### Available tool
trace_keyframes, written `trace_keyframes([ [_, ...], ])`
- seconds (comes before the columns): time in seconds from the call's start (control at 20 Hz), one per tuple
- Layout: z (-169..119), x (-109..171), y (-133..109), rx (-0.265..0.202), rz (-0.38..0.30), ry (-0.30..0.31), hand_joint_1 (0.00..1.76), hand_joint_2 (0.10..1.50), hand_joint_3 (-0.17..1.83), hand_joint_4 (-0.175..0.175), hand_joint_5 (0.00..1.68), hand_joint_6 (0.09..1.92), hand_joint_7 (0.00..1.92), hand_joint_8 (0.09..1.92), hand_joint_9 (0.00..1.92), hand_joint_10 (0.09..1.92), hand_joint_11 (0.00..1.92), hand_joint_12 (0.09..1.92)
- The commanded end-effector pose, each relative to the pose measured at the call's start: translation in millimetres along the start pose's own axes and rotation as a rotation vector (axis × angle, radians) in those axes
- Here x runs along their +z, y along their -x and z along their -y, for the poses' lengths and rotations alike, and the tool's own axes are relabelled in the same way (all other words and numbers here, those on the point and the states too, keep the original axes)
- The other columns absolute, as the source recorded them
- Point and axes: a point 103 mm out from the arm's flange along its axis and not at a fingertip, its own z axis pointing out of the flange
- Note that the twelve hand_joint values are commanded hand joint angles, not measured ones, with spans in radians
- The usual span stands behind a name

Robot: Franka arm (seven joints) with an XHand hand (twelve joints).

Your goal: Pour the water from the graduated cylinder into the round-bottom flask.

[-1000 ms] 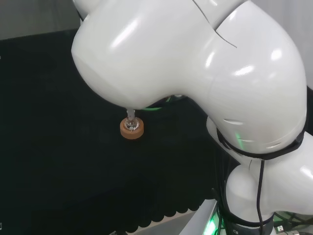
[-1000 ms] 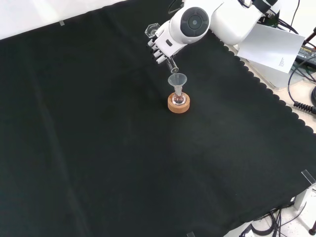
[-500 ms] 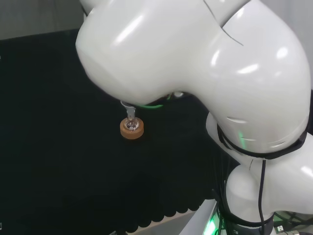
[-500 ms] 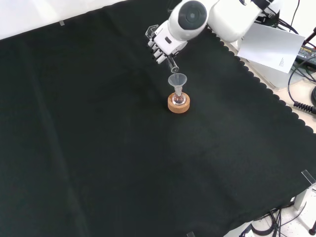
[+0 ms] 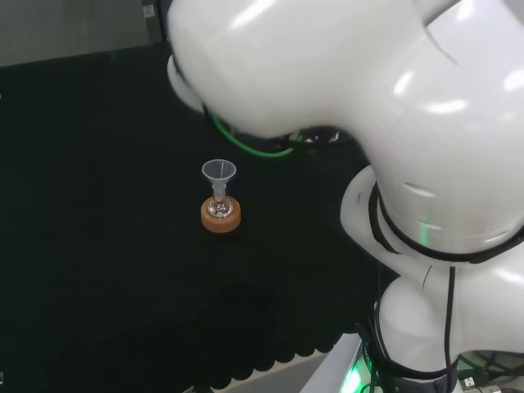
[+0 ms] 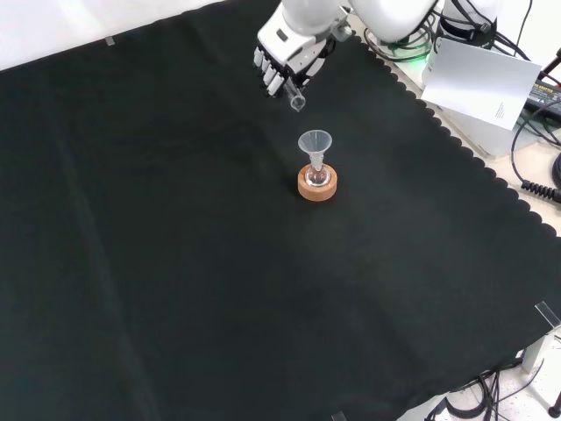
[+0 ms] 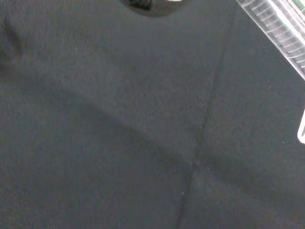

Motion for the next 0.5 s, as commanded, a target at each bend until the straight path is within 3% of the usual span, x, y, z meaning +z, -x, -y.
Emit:
trace_keyframes([
  [0.05,-0.1,6.1,1.8,-0.016,-0.269,0.128,1.25,1.06,0.00,0.022,1.07,0.96,1.17,0.67,1.48,0.09,1.23,0.70],
  [0.5,-9.9,11.7,7.7,-0.014,-0.420,0.188,1.25,1.06,0.00,0.022,1.07,0.96,1.16,0.67,1.48,0.09,1.23,0.70],
])
